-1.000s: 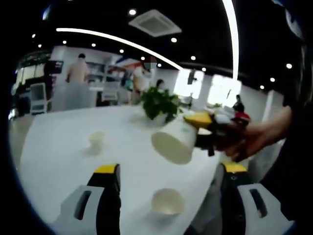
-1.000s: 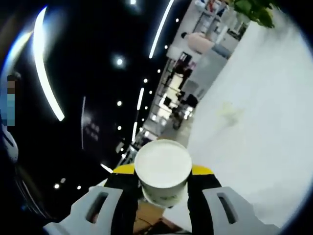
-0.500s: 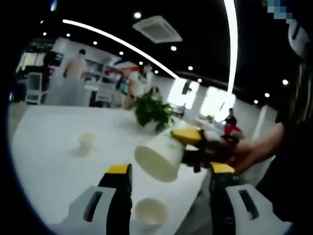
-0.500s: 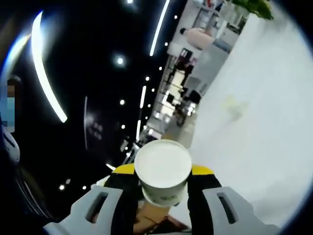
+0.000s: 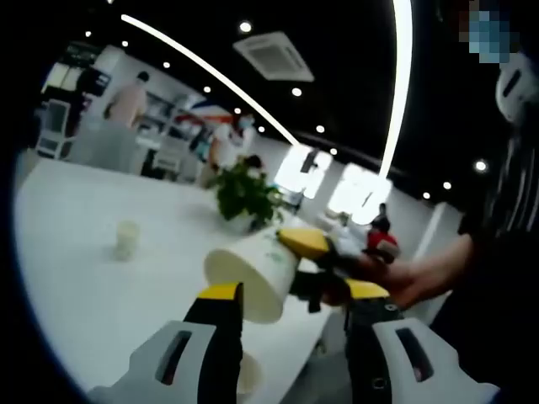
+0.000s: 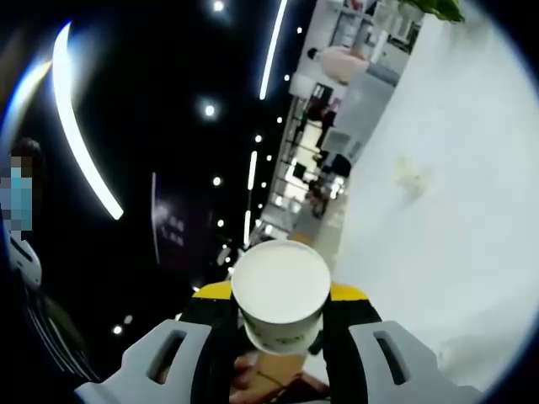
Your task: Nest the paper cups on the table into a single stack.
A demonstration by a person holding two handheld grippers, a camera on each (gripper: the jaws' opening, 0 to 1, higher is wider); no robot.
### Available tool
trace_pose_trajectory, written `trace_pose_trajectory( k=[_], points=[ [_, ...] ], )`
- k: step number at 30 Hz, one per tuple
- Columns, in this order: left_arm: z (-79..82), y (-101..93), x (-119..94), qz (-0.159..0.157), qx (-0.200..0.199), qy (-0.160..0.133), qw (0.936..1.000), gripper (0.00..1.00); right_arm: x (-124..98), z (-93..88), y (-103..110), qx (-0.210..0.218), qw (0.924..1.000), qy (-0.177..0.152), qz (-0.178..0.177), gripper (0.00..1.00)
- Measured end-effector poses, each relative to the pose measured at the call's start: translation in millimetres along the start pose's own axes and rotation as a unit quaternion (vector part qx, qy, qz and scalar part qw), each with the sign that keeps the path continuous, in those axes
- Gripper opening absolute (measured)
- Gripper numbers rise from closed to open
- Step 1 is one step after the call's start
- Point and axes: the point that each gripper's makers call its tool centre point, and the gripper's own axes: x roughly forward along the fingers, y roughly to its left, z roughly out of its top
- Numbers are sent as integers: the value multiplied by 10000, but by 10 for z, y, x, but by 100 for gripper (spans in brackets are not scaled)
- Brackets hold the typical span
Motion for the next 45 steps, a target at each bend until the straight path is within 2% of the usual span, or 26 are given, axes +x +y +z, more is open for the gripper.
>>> trace_pose_trajectory(
  k=[5,10,13,19,23,27,31,36,45],
  points=[
    [74,-39,-2,-125,-69,-197,9997,34,13,-65,22,26,9999,91,80,36],
    [108,-32,-8,-150,-160,-335,9992,27,22,-66,37,214,9996,27,195,36],
    [163,-35,-30,-227,-490,-497,9973,21,26,-69,83,297,9991,29,289,36],
    [186,-51,-42,-238,-409,-527,9975,12,22,-67,149,310,9985,-26,461,36],
    [247,-53,-41,-222,-399,-597,9972,4,16,-67,199,499,9966,-133,635,36],
    [307,-91,-48,-344,-532,-628,9960,2,10,-57,262,553,9953,-192,769,37],
    [351,-139,-47,-493,-944,-612,9924,1,10,-30,320,470,9943,-243,928,37],
    [403,-182,-29,-555,-1035,-613,9912,0,18,10,376,491,9923,-350,1081,37],
    [433,-197,-29,-615,-960,-546,9920,0,22,49,421,261,9911,-478,1214,38]
  ],
)
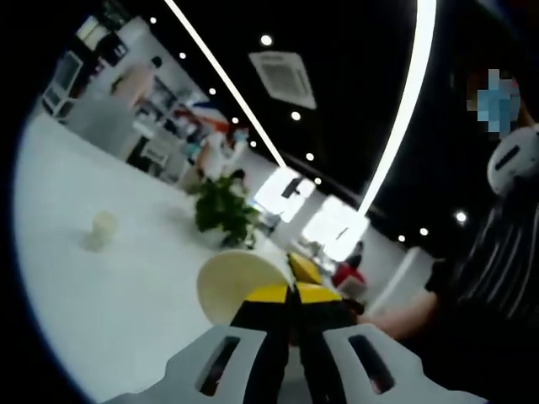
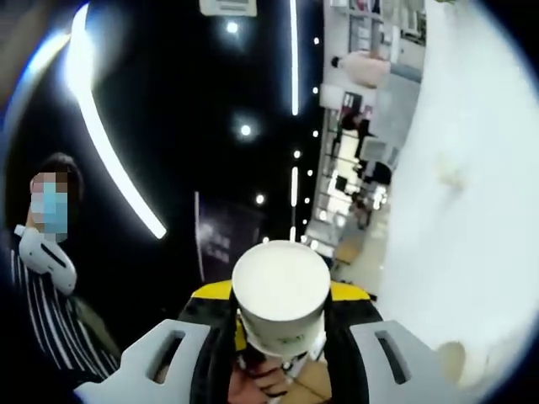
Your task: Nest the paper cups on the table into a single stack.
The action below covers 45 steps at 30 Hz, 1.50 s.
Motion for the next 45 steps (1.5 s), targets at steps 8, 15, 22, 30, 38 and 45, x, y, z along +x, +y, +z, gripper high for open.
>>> trace_pose_trajectory(
  k=[8,15,22,30,38,45],
  points=[
    [7,-21,-23,-22,91,65,9999,0,-47,195,21,9,9993,-375,91,36],
    [1,-50,-31,-35,117,188,9997,0,-71,186,51,-715,9974,-104,69,37],
    [12,-41,-41,2,220,218,9995,0,-114,257,75,-790,9967,-124,152,34],
    [-19,-24,-84,64,198,264,9994,0,-194,310,50,-1150,9933,-13,96,24],
    [-55,-4,-121,120,191,318,9992,0,-187,212,27,-1120,9935,182,78,38],
    [-37,-5,-150,169,307,414,9985,0,-196,195,22,-1670,9852,382,-28,50]
  ],
)
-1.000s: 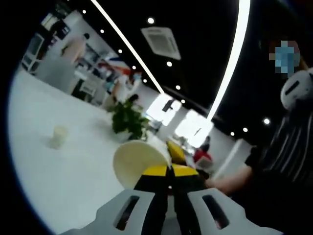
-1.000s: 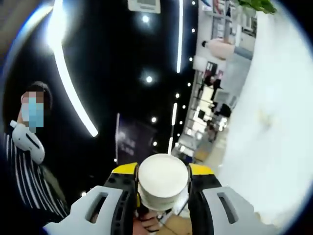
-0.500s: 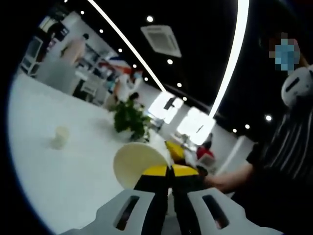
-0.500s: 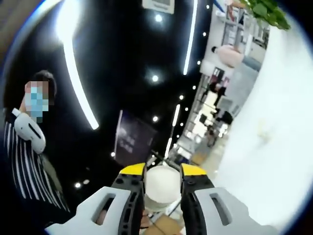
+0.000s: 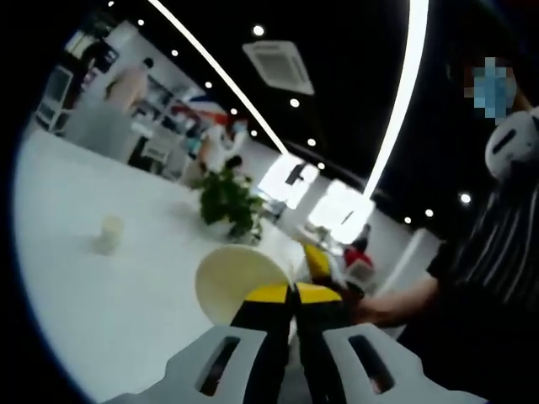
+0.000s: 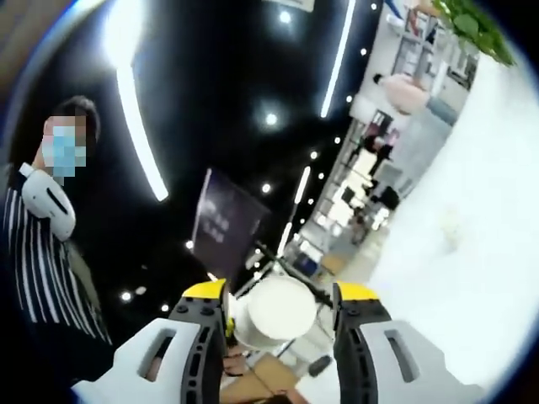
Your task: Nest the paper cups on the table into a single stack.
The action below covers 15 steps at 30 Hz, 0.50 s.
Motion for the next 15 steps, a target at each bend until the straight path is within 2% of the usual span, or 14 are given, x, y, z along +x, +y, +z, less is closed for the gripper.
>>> trace_pose_trajectory(
  k=[2,6,12,15],
  points=[
    [-5,11,-4,28,20,68,10000,0,-11,-3,-44,-204,9997,102,-127,56],
    [0,23,-9,31,10,91,10000,0,-68,54,-129,-403,9985,109,-353,66],
    [-57,12,18,58,75,231,9997,0,-195,231,-301,-951,9917,-24,-862,91],
    [-76,5,23,55,139,314,9994,0,-227,267,-321,-1124,9892,23,-937,100]
  ],
)
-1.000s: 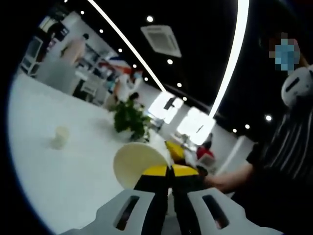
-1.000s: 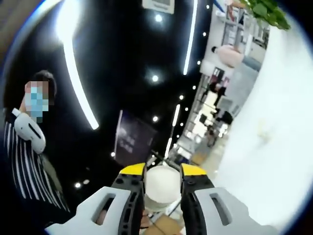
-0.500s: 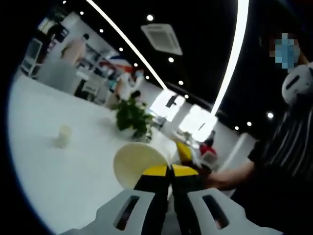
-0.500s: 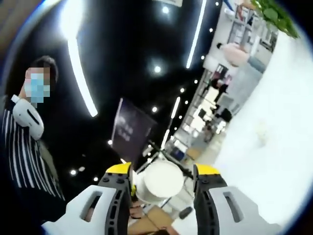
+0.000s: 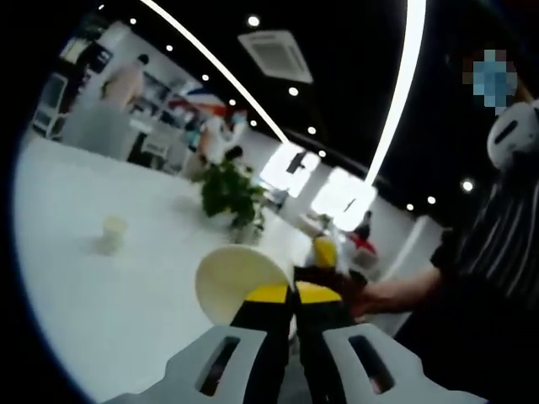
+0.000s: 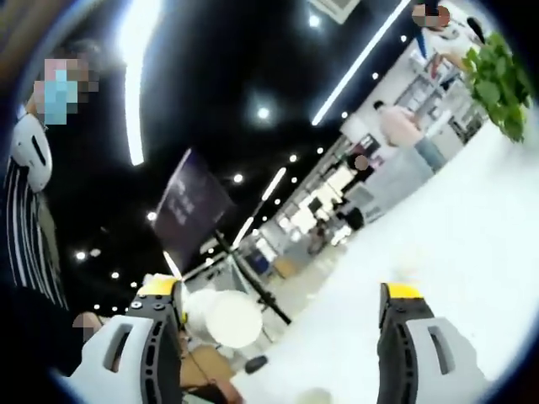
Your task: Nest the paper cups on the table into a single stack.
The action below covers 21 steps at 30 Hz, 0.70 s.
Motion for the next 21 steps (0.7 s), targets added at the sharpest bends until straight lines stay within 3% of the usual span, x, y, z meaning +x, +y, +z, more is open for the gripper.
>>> trace_pose_trajectory(
  k=[5,10,12,14,17,21],
  points=[
    [-42,13,16,64,178,260,9995,0,-23,-39,46,-471,9983,345,75,100],
    [-9,23,5,114,410,417,9982,0,-44,4,70,-789,9959,419,100,100],
    [-29,99,-32,298,613,732,9950,0,-59,23,62,-957,9944,448,53,100],
    [-13,103,-38,328,727,832,9933,0,-75,25,48,-1050,9931,529,16,100],
    [-62,136,-57,402,1035,1168,9869,0,-104,73,14,-1226,9911,517,-98,100],
    [-192,220,-61,583,1352,1762,9733,0,-159,134,-90,-1510,9868,480,-334,99]
  ],
)
